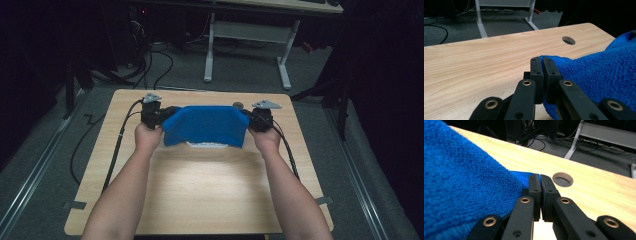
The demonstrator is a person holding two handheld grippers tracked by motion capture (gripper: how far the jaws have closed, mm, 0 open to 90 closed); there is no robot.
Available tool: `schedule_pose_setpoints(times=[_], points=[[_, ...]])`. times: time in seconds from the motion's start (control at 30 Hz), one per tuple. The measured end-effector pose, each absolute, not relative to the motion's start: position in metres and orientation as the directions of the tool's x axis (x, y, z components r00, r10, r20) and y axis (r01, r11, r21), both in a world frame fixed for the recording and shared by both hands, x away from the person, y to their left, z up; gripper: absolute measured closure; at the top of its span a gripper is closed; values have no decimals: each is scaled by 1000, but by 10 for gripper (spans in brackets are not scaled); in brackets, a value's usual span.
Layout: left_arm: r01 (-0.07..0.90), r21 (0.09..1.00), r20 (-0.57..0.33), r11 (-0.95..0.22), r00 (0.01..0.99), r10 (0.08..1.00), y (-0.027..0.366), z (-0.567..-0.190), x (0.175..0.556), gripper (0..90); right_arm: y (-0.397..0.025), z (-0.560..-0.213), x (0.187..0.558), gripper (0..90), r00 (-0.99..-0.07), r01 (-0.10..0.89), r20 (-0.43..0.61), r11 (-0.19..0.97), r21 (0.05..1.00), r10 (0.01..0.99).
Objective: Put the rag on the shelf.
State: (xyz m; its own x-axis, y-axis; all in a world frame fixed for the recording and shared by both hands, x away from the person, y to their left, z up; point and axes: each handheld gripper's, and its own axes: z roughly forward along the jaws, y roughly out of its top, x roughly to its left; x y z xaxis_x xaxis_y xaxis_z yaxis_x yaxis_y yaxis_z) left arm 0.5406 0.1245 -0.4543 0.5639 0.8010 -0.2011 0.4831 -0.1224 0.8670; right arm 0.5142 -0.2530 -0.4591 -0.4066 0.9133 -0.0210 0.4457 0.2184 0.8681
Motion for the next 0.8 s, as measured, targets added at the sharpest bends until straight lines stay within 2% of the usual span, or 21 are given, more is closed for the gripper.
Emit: schedule_pose_setpoints(times=[0.33, 0.8], points=[[528, 830, -185, -181, 567, 803, 119, -471, 544, 876, -250, -473, 513, 890, -414, 471, -7, 221, 854, 910], [606, 772, -258, -195, 577, 775, 106, -497, 545, 874, -243, -480, 510, 889, -430, 477, -1, 228, 849, 903]])
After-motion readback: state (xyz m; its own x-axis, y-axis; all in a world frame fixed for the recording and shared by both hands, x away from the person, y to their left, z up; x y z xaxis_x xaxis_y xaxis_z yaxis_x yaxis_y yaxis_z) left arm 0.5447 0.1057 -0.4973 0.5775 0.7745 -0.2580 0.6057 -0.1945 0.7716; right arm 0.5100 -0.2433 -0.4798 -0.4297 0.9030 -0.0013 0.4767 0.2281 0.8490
